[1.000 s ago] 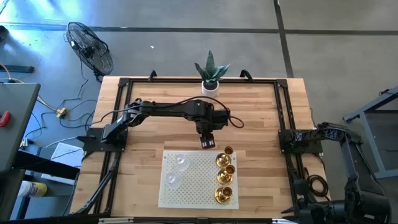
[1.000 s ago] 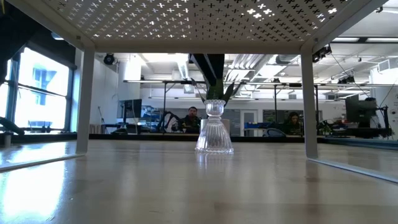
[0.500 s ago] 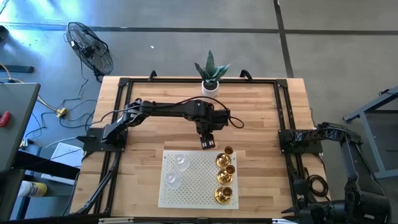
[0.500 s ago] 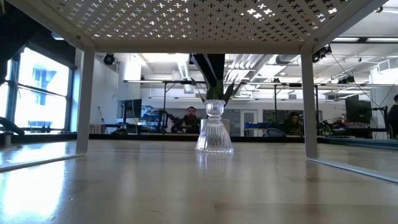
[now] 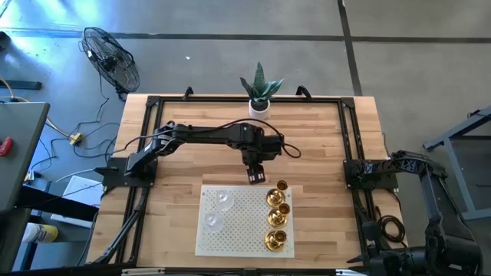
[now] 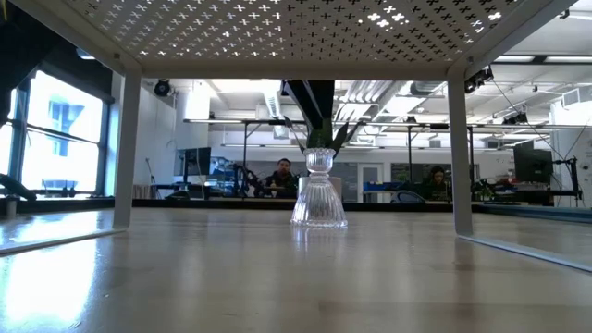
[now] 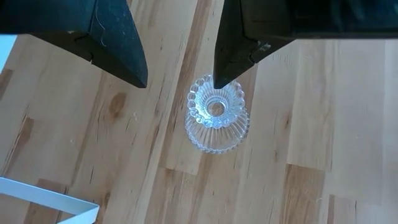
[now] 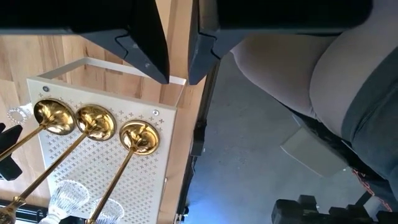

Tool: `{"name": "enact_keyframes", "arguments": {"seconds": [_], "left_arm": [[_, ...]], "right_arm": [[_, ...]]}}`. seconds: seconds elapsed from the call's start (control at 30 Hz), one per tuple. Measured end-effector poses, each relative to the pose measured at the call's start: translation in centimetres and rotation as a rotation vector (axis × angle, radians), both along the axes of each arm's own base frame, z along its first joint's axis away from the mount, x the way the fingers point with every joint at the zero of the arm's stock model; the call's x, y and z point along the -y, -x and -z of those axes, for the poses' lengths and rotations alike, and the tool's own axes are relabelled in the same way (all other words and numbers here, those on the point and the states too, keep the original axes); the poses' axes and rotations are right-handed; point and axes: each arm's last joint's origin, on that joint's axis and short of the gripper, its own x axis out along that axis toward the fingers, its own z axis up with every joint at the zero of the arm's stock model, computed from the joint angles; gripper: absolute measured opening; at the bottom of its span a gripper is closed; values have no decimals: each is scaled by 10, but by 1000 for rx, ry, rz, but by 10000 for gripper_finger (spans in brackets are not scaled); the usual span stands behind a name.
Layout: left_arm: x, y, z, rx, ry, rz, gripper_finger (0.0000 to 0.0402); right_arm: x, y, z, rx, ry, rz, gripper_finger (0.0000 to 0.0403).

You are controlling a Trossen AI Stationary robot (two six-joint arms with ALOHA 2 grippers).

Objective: Pick & Place candle stick holders
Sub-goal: Put the glass candle holder on the shelf

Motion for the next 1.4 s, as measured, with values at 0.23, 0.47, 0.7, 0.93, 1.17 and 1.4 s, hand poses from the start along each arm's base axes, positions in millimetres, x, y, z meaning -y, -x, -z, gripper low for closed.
{"name": "enact_keyframes", "arguments": {"seconds": [0.23,0.47,0.7,0.93,1.17,1.4], "left_arm": [[0,-2,-1,21,4,1,179],[1,-4,-1,43,8,3,179],[1,-4,-1,44,8,3,179],[1,-4,-1,44,8,4,179],[1,-4,-1,44,8,3,179],[1,-4,-1,46,4,21,179]], "right_arm": [[0,0,0,0,0,0,49],[0,0,0,0,0,0,47],[0,0,0,0,0,0,52],[0,0,0,-1,-1,0,48],[0,0,0,-1,-1,0,49],[0,0,0,-1,-1,0,52]]}}
